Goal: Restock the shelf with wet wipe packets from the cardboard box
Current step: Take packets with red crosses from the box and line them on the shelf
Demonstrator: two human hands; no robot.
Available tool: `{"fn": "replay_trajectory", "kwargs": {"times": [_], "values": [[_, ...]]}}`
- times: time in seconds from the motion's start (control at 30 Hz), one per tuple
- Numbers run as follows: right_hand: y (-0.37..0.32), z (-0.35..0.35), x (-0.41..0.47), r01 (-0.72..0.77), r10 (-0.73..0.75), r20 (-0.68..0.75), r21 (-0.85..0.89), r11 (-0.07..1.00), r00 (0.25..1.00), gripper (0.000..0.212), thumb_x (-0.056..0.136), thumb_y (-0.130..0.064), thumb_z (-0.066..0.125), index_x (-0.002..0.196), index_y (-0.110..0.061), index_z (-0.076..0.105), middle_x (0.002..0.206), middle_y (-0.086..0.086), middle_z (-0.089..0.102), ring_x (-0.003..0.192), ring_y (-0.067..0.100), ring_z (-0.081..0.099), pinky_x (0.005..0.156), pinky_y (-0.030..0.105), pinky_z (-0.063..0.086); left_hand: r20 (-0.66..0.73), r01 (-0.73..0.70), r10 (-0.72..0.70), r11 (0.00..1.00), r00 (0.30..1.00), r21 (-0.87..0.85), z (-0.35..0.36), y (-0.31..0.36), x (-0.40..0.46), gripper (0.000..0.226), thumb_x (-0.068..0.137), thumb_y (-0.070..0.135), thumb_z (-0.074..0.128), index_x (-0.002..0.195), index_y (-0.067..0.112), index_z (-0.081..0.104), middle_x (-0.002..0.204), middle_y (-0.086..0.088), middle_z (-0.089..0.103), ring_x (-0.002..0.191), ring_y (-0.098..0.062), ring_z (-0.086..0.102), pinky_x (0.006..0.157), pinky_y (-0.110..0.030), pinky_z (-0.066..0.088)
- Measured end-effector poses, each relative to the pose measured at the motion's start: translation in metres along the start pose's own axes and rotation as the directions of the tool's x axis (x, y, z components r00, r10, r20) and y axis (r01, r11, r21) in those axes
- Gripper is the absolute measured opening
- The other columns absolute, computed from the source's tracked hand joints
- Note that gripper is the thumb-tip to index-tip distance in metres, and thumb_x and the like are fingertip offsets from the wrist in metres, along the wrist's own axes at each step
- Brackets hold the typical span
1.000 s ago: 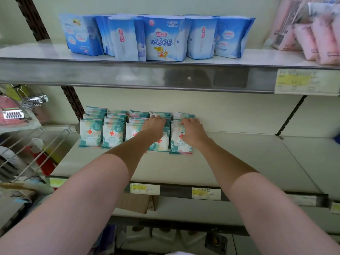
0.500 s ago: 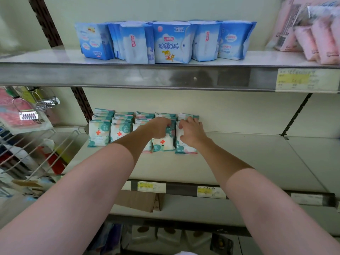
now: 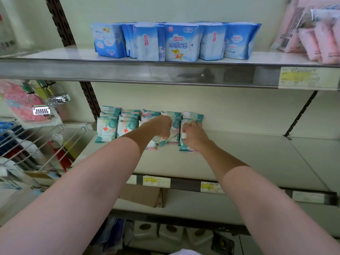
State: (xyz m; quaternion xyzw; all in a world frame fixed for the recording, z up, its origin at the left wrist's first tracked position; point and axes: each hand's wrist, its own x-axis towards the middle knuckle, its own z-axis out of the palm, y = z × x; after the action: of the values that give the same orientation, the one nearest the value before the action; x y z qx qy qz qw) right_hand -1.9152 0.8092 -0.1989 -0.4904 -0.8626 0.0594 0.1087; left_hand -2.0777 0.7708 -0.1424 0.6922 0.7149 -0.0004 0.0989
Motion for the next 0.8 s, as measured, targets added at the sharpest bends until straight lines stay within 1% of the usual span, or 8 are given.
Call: {"fn": "replay_trajectory", "kwargs": {"times": [0.07,0.17,0.37,0.5,0.57,0.67,0.73,0.8], "values": [[-0.003,0.000,-0.002,-0.003,0.003,0.008,-0.012,1.000,1.000,0.044,0.086,-0.016,0.065,0.129,-0.012,0.052,0.128,0.013,0.048,0.121,0.032,0.042,0.099,0.040,0.043,-0.018,0.012,-0.012,1.000,1.000,0.008,0.002,-0.001,-0.001,0.035,0.074,0.008,0.067,0.109,0.011,0.064,0.107,-0.005,0.063,0.093,-0.024,0.061,0.075,-0.032,0.054],[-0.004,0.002,-0.003,0.000,0.000,0.020,-0.018,1.000,1.000,0.042,0.087,-0.018,0.065,0.127,-0.012,0.053,0.127,0.012,0.049,0.119,0.031,0.043,0.097,0.040,0.044,-0.029,0.031,-0.030,0.999,0.999,0.026,0.002,-0.002,-0.005,0.029,0.076,0.011,0.069,0.103,0.013,0.059,0.106,-0.006,0.061,0.094,-0.025,0.059,0.073,-0.033,0.051],[-0.006,0.002,-0.004,-0.024,0.024,0.025,0.016,1.000,0.999,0.039,0.087,-0.019,0.065,0.125,-0.012,0.055,0.127,0.012,0.048,0.119,0.030,0.044,0.097,0.040,0.045,-0.027,0.047,-0.049,0.996,0.998,-0.076,0.007,-0.006,-0.011,0.041,0.080,0.003,0.065,0.117,0.007,0.047,0.108,-0.013,0.057,0.088,-0.027,0.054,0.066,-0.034,0.045],[-0.005,0.000,-0.003,-0.028,0.028,0.024,0.036,0.999,0.999,0.040,0.088,-0.018,0.064,0.126,-0.012,0.054,0.128,0.012,0.047,0.120,0.030,0.043,0.097,0.040,0.044,-0.048,0.057,-0.063,0.992,0.997,-0.113,0.011,-0.007,-0.009,0.049,0.082,0.007,0.063,0.129,0.008,0.050,0.126,-0.011,0.056,0.110,-0.028,0.055,0.077,-0.030,0.046],[-0.005,-0.001,-0.002,-0.033,0.032,0.026,0.035,0.999,0.999,0.039,0.088,-0.019,0.065,0.125,-0.013,0.054,0.127,0.012,0.047,0.120,0.031,0.043,0.097,0.041,0.045,-0.052,0.088,-0.099,0.980,0.994,-0.180,0.011,-0.006,-0.008,0.048,0.081,0.008,0.064,0.128,0.008,0.052,0.125,-0.011,0.057,0.105,-0.026,0.055,0.074,-0.029,0.044],[-0.004,-0.002,0.000,-0.034,0.033,0.020,0.028,0.999,0.999,0.039,0.086,-0.020,0.068,0.122,-0.014,0.055,0.126,0.011,0.048,0.120,0.031,0.044,0.096,0.040,0.045,-0.025,0.129,-0.145,0.937,0.989,-0.324,0.012,-0.004,-0.007,0.068,0.081,0.008,0.068,0.144,0.012,0.042,0.132,-0.011,0.053,0.109,-0.027,0.057,0.076,-0.028,0.048],[-0.003,-0.004,0.001,-0.034,0.034,0.018,0.025,0.999,0.999,0.038,0.087,-0.021,0.068,0.122,-0.015,0.055,0.127,0.010,0.048,0.120,0.030,0.044,0.096,0.039,0.045,-0.013,0.136,-0.152,0.917,0.988,-0.376,0.013,-0.003,-0.006,0.073,0.081,0.005,0.071,0.146,0.013,0.039,0.136,-0.011,0.050,0.110,-0.027,0.057,0.076,-0.028,0.048],[-0.002,-0.004,0.003,-0.041,0.040,0.013,0.028,0.999,0.999,0.037,0.087,-0.021,0.068,0.121,-0.015,0.055,0.127,0.010,0.049,0.120,0.029,0.044,0.095,0.039,0.044,-0.023,0.112,-0.131,0.918,0.991,-0.380,0.014,-0.004,-0.003,0.070,0.079,-0.002,0.071,0.141,0.015,0.046,0.134,-0.012,0.052,0.100,-0.026,0.057,0.067,-0.026,0.046]]}}
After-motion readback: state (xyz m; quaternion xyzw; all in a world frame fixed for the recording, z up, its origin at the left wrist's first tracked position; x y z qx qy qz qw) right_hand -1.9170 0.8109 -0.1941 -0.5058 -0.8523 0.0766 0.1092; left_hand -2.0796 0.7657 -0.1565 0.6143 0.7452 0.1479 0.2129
